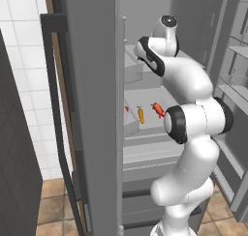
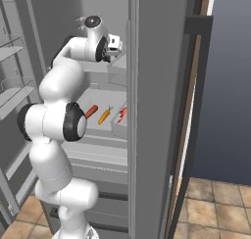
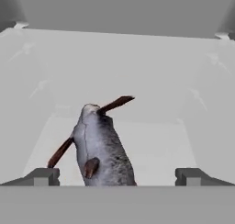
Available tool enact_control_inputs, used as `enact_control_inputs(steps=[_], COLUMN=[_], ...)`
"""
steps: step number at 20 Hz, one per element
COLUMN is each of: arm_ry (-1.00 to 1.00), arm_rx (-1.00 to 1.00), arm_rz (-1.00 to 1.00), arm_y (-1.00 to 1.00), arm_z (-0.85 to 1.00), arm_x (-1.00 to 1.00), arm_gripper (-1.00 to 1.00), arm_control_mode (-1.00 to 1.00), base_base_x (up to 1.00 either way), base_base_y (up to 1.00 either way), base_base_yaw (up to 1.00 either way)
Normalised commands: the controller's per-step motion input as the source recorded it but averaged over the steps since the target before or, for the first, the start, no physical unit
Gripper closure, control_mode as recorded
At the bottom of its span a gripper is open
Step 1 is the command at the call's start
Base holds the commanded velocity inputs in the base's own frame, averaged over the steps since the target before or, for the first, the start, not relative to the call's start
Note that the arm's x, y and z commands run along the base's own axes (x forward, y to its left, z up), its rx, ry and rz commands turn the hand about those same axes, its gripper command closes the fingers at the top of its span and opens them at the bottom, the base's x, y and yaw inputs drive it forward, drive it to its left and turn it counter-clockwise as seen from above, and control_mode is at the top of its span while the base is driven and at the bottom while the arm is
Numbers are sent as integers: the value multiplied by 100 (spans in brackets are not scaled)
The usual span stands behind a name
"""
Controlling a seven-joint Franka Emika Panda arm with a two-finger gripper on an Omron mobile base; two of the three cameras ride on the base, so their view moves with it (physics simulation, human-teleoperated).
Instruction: Place one carrot and one fish in each tupperware on the nearby counter, to pack two identical lunches.
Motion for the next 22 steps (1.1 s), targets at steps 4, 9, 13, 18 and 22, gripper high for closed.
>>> enact_control_inputs(steps=[4, 9, 13, 18, 22], arm_ry=[0, 4, 5, 0, 5], arm_rx=[0, 0, -1, 0, -2], arm_rz=[0, 0, 0, 0, 0], arm_y=[0, 0, 1, 1, 2], arm_z=[-12, -42, -55, -59, -88], arm_x=[46, 9, 0, 18, 8], arm_gripper=[-100, -100, -100, 100, 100], arm_control_mode=[-100, -100, -100, -100, -100], base_base_x=[0, 0, 0, 0, 0], base_base_y=[0, 0, 0, 0, 0], base_base_yaw=[0, 0, 0, 0, 0])
